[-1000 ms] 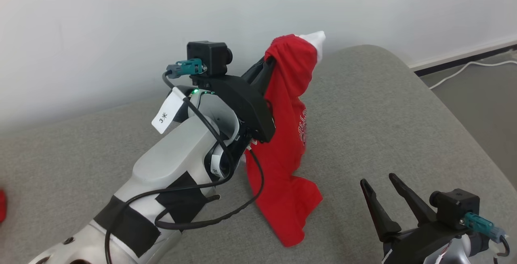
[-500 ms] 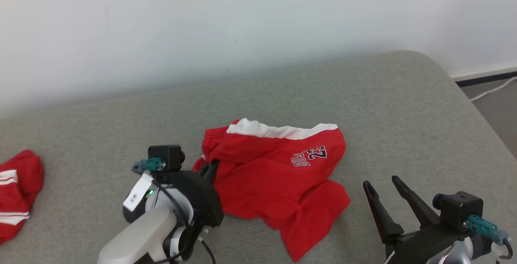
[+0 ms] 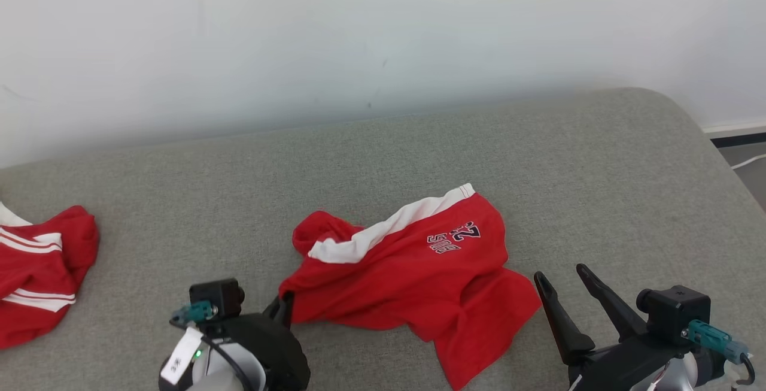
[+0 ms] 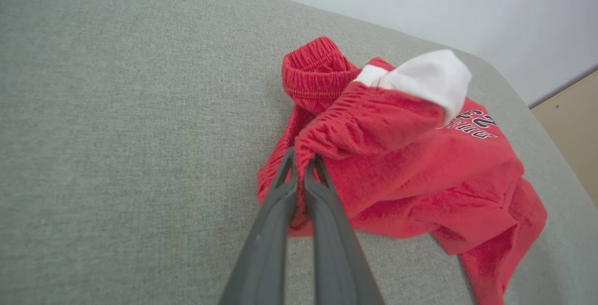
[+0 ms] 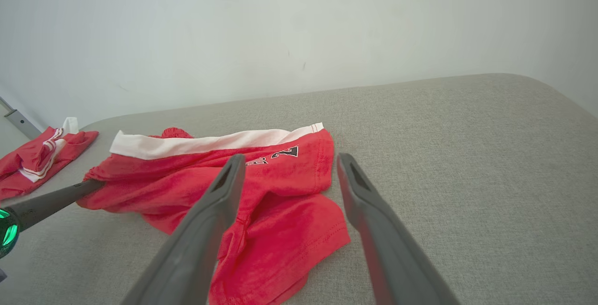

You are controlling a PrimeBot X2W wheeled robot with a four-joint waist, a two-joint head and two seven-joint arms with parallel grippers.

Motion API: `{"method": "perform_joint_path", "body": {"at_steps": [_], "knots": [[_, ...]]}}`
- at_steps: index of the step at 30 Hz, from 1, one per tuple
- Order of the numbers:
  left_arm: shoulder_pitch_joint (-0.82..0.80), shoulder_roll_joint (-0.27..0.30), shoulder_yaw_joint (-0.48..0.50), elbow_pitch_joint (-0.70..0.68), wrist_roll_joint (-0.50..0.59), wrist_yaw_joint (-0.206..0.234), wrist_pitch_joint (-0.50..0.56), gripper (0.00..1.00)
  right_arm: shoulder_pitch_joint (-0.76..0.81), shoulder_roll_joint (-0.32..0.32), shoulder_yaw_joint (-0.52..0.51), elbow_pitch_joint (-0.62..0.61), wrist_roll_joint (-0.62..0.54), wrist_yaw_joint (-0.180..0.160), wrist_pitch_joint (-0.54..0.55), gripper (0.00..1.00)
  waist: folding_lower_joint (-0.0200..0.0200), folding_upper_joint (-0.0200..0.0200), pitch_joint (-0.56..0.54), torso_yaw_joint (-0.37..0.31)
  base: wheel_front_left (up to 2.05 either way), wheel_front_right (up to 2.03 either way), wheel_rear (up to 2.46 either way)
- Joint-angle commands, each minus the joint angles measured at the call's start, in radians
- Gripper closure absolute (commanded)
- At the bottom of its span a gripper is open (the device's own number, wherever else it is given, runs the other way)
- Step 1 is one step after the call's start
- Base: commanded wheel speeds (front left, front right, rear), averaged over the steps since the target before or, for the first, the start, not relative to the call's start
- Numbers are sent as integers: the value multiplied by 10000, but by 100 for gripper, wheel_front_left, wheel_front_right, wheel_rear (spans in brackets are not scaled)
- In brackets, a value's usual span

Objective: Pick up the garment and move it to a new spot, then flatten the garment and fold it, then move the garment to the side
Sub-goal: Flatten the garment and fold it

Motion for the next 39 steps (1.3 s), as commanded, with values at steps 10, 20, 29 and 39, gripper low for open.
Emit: {"method": "perform_joint_path", "body": {"at_steps": [10, 20, 29, 39], "knots": [[557, 256, 77, -294, -187, 161, -173, 0, -78, -36, -15, -27, 4, -3, 86, 0, 0, 0, 70, 104, 0, 0, 0], [776, 664, 443, -1210, -204, 584, -475, 0, -107, -37, -254, -27, 71, -3, 124, 0, 0, 0, 127, 201, 0, 0, 0], [1220, 1510, 1092, -2672, -86, 1111, -813, 0, -195, -37, -666, 123, 395, -3, 514, 0, 0, 0, -40, 453, 0, 0, 0], [1970, 1576, 2896, -4297, 1211, 1050, -1053, 0, -374, -37, -1228, 410, 273, -3, 302, 0, 0, 0, -347, 1095, 0, 0, 0]]}}
